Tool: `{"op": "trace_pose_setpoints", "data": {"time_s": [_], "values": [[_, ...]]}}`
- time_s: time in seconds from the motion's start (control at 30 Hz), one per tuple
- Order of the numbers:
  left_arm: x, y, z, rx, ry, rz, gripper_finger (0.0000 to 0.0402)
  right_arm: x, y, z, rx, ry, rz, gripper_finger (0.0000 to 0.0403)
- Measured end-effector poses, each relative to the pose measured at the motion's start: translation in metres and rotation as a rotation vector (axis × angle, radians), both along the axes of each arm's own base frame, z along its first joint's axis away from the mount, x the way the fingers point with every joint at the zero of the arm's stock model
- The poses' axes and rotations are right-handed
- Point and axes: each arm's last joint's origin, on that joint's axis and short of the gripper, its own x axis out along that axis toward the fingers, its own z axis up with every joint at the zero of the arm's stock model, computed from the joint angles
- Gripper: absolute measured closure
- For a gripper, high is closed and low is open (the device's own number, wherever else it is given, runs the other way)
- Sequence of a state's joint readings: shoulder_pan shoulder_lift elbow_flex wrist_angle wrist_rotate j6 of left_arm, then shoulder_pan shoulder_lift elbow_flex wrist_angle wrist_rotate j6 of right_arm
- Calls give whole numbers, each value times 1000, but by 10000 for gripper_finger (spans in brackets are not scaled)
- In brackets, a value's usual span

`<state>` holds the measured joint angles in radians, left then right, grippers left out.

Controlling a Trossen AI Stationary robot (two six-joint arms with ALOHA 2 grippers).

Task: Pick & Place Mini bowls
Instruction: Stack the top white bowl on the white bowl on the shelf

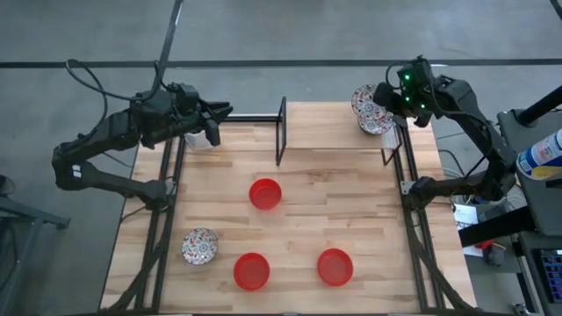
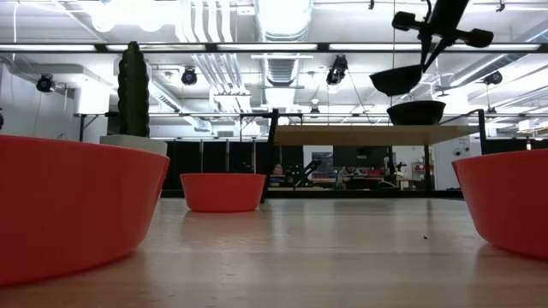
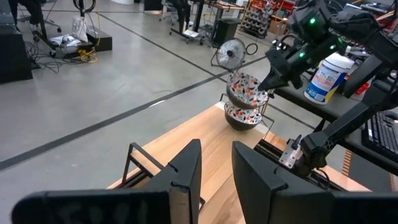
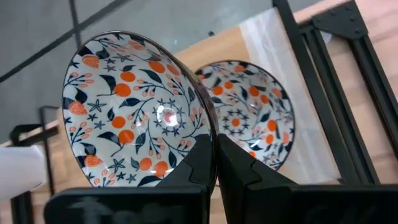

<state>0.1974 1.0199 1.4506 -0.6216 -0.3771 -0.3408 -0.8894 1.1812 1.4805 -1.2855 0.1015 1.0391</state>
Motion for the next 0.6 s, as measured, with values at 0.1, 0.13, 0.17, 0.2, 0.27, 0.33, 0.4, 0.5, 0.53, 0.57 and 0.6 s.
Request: {"op": "trace_pose_setpoints", "data": {"time_s": [0.1, 0.13, 0.17, 0.2, 0.27, 0.33, 0.4, 0.5, 0.53, 0.57, 0.6], "values": [[0, 0, 0, 0, 0, 0, 319, 0, -2, -9, 39, 7, -10, 394], [0, 0, 0, 0, 0, 0, 319, 0, -2, -12, 50, 9, -11, 394], [0, 0, 0, 0, 0, 0, 319, 0, -3, -15, 58, 12, -15, 394], [0, 0, 0, 0, 0, 1, 319, 0, -4, -19, 69, 15, -23, 394], [0, 0, 0, 0, 0, 1, 319, 0, -4, -24, 89, 27, -29, 394], [0, 0, 0, 0, 0, 1, 319, 0, -4, -29, 100, 31, -41, 394], [0, 0, 0, 0, 0, 1, 319, -1, -3, -32, 104, 39, -66, 394], [0, 0, 0, 0, 1, 1, 319, -1, -4, -37, 114, 52, -79, 394], [0, 0, 0, 0, 1, 1, 319, -1, -4, -39, 119, 56, -80, 394], [0, 0, 0, 1, 1, 1, 319, -2, -4, -40, 123, 58, -84, 394], [0, 0, 0, 2, 2, 1, 319, -2, -4, -42, 128, 59, -87, 394]]}}
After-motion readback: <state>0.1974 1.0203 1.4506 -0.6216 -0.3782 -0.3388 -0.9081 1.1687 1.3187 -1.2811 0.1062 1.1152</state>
